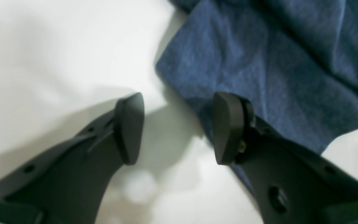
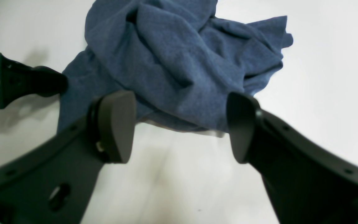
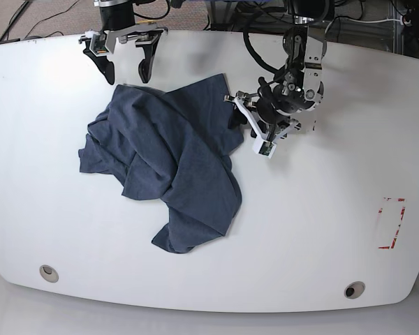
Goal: Layout the t-shirt on the table in an organized manner, then fold the t-shirt properly
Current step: 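Move both grippers down toward opposite edges of the crumpled shirt, then grasp the shirt edges with both grippers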
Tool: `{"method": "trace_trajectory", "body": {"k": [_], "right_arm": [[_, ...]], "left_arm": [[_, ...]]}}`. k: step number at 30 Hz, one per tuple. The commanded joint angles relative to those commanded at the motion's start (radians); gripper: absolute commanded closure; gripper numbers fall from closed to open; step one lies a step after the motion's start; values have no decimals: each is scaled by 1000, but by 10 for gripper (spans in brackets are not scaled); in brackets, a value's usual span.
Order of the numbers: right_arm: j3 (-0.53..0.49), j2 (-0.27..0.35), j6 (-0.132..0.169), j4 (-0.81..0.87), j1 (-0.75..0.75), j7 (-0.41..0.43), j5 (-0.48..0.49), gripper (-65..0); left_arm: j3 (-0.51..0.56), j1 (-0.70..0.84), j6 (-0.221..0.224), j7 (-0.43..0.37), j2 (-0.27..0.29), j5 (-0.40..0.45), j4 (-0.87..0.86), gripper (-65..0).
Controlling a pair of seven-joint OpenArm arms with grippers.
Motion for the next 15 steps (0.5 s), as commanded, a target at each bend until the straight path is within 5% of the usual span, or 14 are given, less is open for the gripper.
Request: {"method": "trace_trajectory", "body": {"k": [10, 15], "right_arm": [[72, 0, 0, -3, 146, -160, 0, -441], [135, 0, 2, -2, 256, -259, 0, -442]], "left_arm": [[46, -34, 0, -2, 5, -64, -23, -297], [57, -35, 0, -2, 5, -64, -23, -126]]}}
